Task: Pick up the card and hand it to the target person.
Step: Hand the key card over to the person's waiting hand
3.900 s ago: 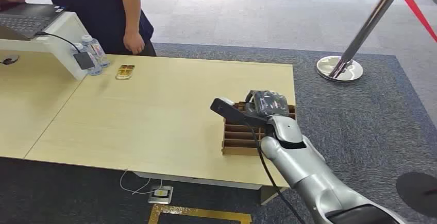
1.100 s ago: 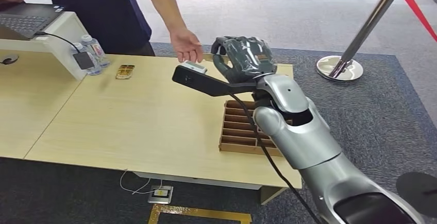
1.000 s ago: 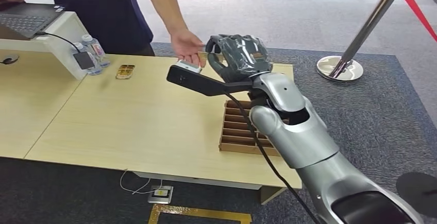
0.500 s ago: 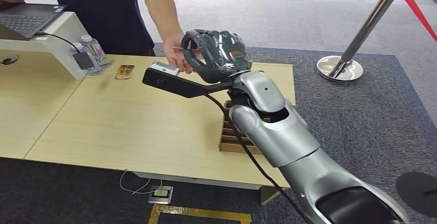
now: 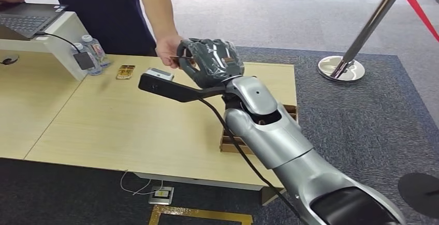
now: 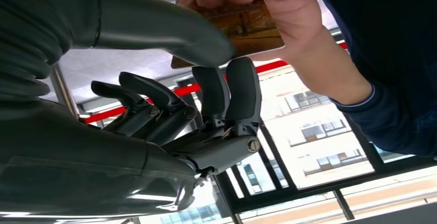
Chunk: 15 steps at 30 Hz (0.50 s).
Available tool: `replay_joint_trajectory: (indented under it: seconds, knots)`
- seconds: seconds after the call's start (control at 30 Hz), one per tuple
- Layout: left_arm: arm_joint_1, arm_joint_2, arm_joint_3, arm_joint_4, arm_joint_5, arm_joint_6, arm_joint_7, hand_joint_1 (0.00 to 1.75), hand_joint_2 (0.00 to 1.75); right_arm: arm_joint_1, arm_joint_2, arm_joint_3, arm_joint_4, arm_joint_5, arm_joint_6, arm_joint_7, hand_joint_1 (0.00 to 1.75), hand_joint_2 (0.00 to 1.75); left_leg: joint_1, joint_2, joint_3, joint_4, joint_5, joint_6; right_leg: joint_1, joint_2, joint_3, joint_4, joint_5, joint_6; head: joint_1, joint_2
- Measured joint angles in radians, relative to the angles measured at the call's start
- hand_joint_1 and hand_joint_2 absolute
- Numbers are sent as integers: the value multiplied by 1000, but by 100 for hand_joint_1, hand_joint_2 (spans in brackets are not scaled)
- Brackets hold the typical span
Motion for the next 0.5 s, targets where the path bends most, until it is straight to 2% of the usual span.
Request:
replay_joint_trajectory:
  seconds: [0.1, 0.13, 0.5]
  knots:
    - [0, 0, 0, 0, 0, 0, 0, 0, 0, 0, 0, 0, 8, 0, -3, 3, 27, 175, 0, 0, 0, 0, 0, 0, 0, 0, 0, 0, 0, 0, 0, 0]
    - [0, 0, 0, 0, 0, 0, 0, 0, 0, 0, 0, -1, 10, 0, -3, 6, 0, 175, 0, 0, 0, 0, 0, 0, 0, 0, 0, 0, 0, 0, 0, 0]
    - [0, 0, 0, 0, -12, -4, 2, 0, 0, 0, -6, -17, -8, -30, 9, 26, 0, 175, 0, 0, 0, 0, 0, 0, 0, 0, 0, 0, 0, 0, 0, 0]
